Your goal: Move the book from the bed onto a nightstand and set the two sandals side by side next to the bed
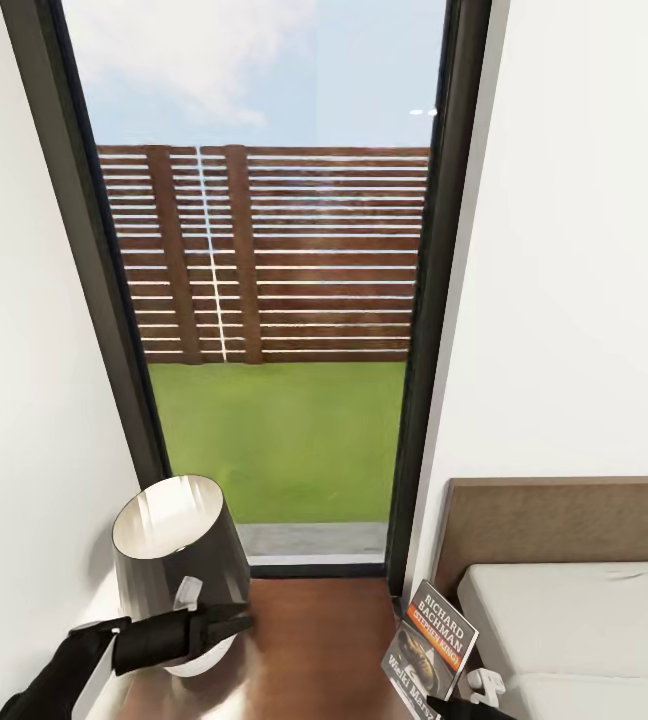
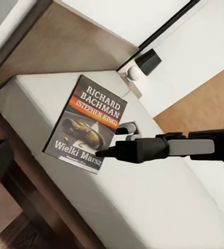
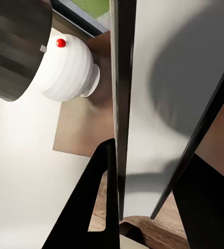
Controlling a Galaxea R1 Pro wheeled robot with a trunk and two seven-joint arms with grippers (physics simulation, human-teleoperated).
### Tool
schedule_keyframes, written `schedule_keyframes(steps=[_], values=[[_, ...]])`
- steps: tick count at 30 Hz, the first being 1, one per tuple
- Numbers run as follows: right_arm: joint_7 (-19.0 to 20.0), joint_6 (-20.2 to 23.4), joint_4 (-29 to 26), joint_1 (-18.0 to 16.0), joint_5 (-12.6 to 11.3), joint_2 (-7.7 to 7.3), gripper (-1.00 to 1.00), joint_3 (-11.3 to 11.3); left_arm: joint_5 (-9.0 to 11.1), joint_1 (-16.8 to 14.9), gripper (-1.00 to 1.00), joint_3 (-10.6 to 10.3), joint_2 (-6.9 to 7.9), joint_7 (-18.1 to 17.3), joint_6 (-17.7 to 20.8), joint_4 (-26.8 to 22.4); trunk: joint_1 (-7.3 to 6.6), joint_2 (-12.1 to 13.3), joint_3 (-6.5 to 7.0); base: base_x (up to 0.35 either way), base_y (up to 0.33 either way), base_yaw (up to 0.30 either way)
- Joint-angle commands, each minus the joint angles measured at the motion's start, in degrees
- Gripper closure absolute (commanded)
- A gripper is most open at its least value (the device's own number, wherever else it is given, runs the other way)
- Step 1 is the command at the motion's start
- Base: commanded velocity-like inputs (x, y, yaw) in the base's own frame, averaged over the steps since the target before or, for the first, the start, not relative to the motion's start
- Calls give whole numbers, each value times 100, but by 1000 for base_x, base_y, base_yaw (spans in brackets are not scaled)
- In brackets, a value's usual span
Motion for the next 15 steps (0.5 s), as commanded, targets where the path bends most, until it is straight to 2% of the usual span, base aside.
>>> schedule_keyframes(steps=[1, 10, 15], values=[[32, 4, 6, -5, -56, -2, 100, 29, 9, -4, -100, -21, -9, -20, 66, -7, 1, -6, -8, 0, 0, 0], [157, 112, -50, -5, -63, -10, 100, 16, 3, -4, -100, -389, -117, -16, 62, -10, 1, -6, -8, 0, 0, 0], [503, 363, -81, -5, -89, -22, 100, -8, 0, -4, -100, -465, -136, 1, 50, -1, 1, -6, -8, 0, 0, 0]])
